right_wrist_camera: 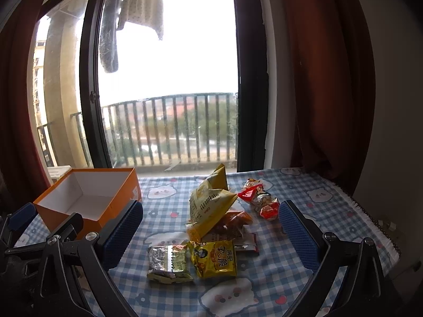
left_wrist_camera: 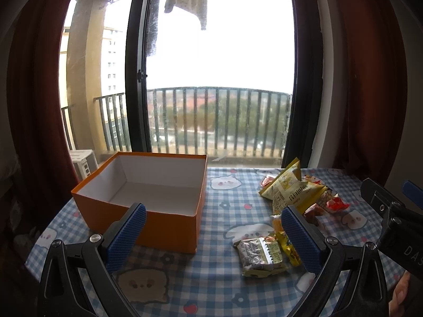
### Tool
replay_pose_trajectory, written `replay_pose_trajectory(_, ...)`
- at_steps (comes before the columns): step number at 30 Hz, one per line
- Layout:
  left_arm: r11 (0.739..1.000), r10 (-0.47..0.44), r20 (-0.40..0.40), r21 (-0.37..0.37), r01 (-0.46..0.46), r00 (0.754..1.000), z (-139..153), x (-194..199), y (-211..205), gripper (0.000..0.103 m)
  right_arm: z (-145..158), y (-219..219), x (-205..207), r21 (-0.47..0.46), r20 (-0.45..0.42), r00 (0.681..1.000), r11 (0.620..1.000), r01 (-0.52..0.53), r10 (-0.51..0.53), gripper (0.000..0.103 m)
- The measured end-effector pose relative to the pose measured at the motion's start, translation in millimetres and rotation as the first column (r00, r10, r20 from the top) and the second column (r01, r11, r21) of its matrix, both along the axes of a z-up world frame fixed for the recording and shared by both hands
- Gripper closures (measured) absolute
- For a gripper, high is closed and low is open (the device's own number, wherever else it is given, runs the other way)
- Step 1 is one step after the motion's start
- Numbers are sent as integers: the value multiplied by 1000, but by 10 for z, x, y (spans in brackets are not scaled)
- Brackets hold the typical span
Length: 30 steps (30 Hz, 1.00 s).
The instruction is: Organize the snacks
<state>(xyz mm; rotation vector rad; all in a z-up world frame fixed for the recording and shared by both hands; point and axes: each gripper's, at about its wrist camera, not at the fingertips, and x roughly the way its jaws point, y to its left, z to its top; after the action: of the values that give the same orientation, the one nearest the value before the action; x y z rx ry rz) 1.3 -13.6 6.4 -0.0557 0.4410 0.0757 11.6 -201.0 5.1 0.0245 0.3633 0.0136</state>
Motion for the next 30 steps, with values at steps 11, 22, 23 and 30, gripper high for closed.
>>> replay_pose_trajectory(11,1000,13,16,-1,-13,1000,10,-40,35,0,4,18,-16,-15,-4,1000,1000,-5,5,0)
replay_pose_trajectory(22,1000,13,17,2,-13,1000,12,-43,24,0,6,21,-31,-5,-6,1000,1000,-13,13,0)
replay_pose_trajectory(23,1000,13,17,2,-13,1000,10,-44,22,0,5,20,-31,-5,-6,1000,1000,-12,12,0)
replay_pose_trajectory(30,1000,14,17,2,-14,1000,9,-43,21,0,7,19,-34,-5,-5,1000,1000,-13,13,0)
